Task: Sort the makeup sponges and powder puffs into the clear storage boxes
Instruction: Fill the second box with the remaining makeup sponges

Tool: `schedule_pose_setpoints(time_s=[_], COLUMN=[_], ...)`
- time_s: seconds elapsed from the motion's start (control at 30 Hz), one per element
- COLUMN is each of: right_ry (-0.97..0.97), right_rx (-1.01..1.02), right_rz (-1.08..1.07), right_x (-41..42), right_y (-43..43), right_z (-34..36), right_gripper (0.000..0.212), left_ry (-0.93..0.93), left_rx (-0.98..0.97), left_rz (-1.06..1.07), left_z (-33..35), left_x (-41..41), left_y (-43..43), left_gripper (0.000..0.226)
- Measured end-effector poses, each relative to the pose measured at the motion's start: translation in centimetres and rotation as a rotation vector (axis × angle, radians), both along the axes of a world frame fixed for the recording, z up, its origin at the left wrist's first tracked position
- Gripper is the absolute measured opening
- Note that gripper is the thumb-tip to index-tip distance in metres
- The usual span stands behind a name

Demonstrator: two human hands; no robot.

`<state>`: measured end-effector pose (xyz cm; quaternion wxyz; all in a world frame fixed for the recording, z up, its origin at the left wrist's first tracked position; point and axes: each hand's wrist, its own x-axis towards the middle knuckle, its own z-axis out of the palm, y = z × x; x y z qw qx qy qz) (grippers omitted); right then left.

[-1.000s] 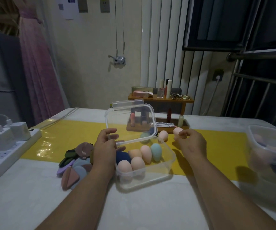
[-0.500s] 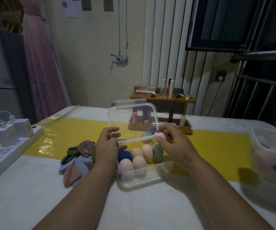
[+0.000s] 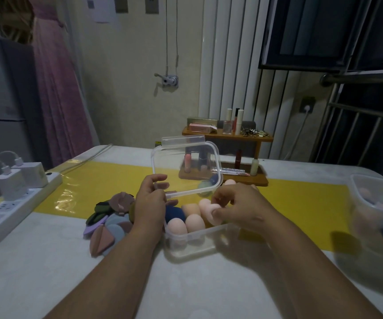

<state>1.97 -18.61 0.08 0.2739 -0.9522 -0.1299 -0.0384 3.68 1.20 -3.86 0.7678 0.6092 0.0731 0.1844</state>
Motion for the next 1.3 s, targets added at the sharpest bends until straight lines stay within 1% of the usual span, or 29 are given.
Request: schedule_pose_setpoints(time_s=[0.1,0.4,0.57,0.67,0.73,0.93,1.07,1.17,1.3], right_ry=[0.029,0.039,0.064,0.064,0.072,0.057,0.045,0.004,-0.115], right_rx=[-0.036,-0.103,-0.107,-0.033,-0.007,0.035,0.097,0.147,0.298], right_rz=[-0.024,-0.054,-0.042,-0.043,-0.030,-0.020,-0.028,-0.018,-0.021], right_x=[-0.3,0.5,0.6,0.7,0.8,0.9,1.0,0.7,0.6], right_y=[0.1,0.8,0.9,0.7,0.6,0.6,0.5,0.4,0.2], right_z=[-0.1,-0.6,-0.7,-0.9,-1.1,-1.1,-1.2,-1.1,-0.6], right_gripper=[0.005,0.012,0.010,0.007,0.013,0.019,0.016,0.011,0.017], left_ry=[0.002,0.002,0.005,-0.006,-0.011,-0.015,-0.011,-0.006,-0.004], left_rx=[0.001,-0.007,-0.007,-0.004,-0.002,-0.007,-0.005,-0.007,0.000], left_rz=[0.002,-0.003,0.001,0.004,0.006,0.003,0.004,0.002,0.006], left_z=[0.1,0.2,0.1,-0.1,-0.1,-0.1,-0.1,0.0,0.0], left_x=[-0.1,-0.1,-0.1,0.0,0.1,0.1,0.0,0.0,-0.1], left_y=[-0.1,0.0,0.0,0.0,0.0,0.0,0.0,0.0,0.0], left_gripper=[0.051,0.051,0.051,0.051,0.051,0.051,0.052,0.052,0.051])
